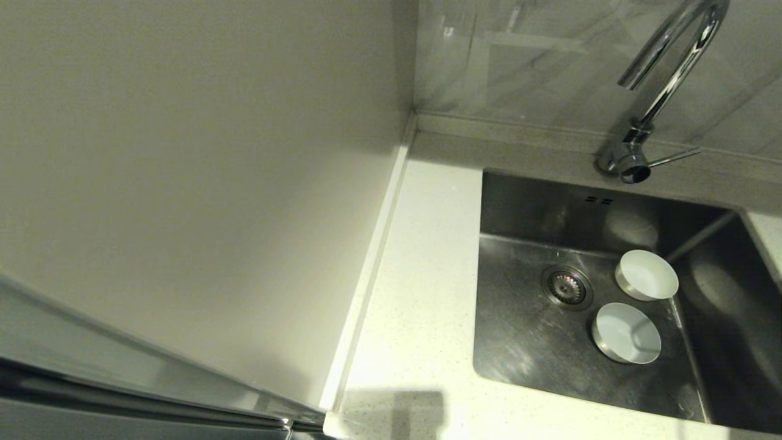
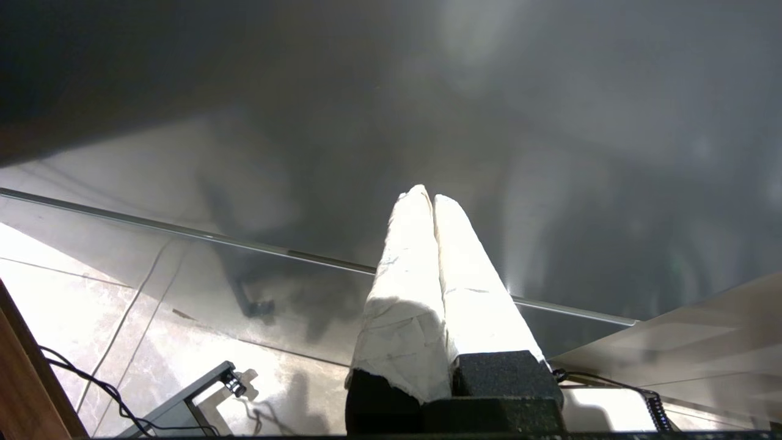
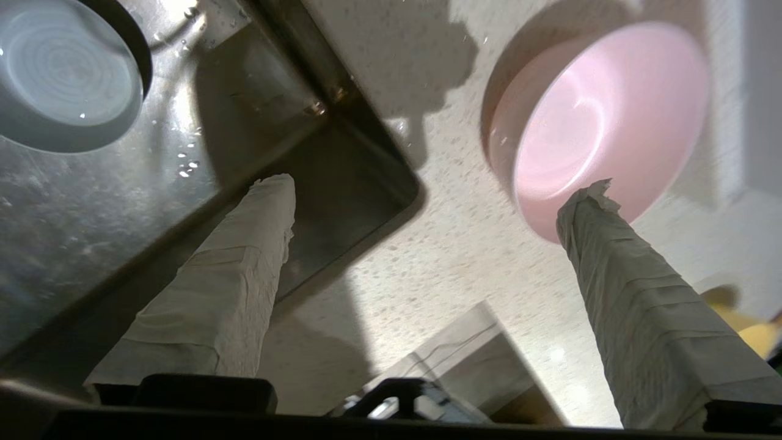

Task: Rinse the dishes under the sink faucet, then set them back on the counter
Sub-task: Put a bowl into the sink

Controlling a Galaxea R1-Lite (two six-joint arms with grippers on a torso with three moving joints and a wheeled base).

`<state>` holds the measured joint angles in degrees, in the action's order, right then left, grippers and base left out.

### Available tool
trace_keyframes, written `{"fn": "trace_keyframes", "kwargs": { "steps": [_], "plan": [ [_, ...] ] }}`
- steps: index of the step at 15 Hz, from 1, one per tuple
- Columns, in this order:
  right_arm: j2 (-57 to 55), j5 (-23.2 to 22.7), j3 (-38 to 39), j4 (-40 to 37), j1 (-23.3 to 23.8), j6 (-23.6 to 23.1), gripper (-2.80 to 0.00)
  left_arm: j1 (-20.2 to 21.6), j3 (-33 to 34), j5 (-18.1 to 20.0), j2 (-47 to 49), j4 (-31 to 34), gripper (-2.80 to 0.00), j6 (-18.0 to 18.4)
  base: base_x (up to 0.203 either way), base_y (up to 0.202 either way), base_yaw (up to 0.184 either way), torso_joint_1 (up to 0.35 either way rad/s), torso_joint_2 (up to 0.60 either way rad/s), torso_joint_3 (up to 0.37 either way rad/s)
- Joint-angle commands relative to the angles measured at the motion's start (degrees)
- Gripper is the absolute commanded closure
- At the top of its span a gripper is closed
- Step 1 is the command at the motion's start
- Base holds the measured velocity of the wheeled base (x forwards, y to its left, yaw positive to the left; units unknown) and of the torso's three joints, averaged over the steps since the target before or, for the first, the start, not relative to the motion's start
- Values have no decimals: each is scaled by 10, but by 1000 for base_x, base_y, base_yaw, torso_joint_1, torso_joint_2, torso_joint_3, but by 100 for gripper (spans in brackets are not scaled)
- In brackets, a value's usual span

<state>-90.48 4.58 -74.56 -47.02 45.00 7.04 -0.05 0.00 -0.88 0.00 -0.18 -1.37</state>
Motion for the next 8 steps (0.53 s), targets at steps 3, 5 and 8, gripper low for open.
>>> {"fn": "trace_keyframes", "kwargs": {
  "steps": [3, 5, 8],
  "plan": [
    [-93, 2, -21, 1, 25, 52, -280, 0, 0, 0, -2, 0, 0, 0, 0, 0, 0, 0, 0, 0],
    [-111, 4, -37, 23, 48, 56, -280, 0, 0, 0, -3, 0, 0, 0, 0, 0, 0, 0, 0, 0],
    [-123, 3, -37, 39, 65, 58, -280, 0, 0, 0, -2, 0, 0, 0, 0, 0, 0, 0, 0, 0]
  ]
}}
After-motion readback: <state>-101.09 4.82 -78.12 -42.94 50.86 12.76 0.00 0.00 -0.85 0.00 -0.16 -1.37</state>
